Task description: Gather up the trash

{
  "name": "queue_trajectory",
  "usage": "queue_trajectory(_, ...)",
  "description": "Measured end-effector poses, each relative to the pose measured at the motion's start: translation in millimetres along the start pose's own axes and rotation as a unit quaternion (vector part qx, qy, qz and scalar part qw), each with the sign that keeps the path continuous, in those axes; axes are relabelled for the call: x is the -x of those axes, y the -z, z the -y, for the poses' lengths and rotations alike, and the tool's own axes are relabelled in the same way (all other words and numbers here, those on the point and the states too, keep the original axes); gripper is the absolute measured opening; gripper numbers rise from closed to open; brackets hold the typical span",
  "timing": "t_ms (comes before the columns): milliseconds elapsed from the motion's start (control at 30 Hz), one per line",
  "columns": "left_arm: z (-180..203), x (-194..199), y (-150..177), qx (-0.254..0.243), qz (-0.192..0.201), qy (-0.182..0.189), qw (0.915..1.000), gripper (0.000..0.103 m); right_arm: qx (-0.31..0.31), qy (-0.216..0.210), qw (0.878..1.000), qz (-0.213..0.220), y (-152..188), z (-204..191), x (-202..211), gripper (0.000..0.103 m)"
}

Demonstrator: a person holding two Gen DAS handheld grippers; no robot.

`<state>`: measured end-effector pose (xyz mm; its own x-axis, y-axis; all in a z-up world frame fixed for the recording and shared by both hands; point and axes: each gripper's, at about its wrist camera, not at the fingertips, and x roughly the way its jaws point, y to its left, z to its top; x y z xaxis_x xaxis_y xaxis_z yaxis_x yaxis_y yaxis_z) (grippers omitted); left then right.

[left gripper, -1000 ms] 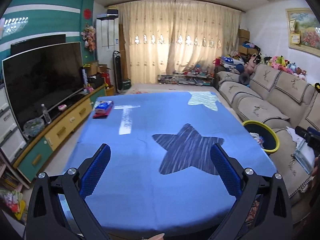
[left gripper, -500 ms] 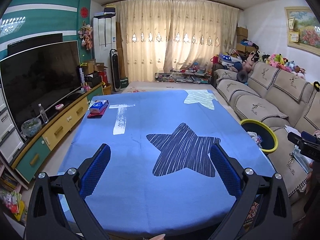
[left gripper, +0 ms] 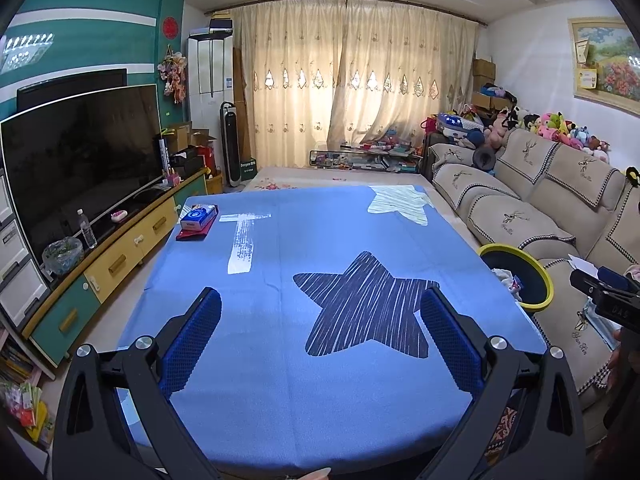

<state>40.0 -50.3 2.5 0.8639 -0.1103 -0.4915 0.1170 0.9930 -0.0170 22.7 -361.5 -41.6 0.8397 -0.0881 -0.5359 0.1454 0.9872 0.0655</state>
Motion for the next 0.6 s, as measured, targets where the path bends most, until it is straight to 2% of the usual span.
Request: queue_trajectory(600, 3.3, -2.6, 1.8, -0.002, -0.006, 0.004, 1.0000, 0.098, -0.005, -0.002, 1.000, -0.003, -0.9, 0.2, -3.0, 0.096)
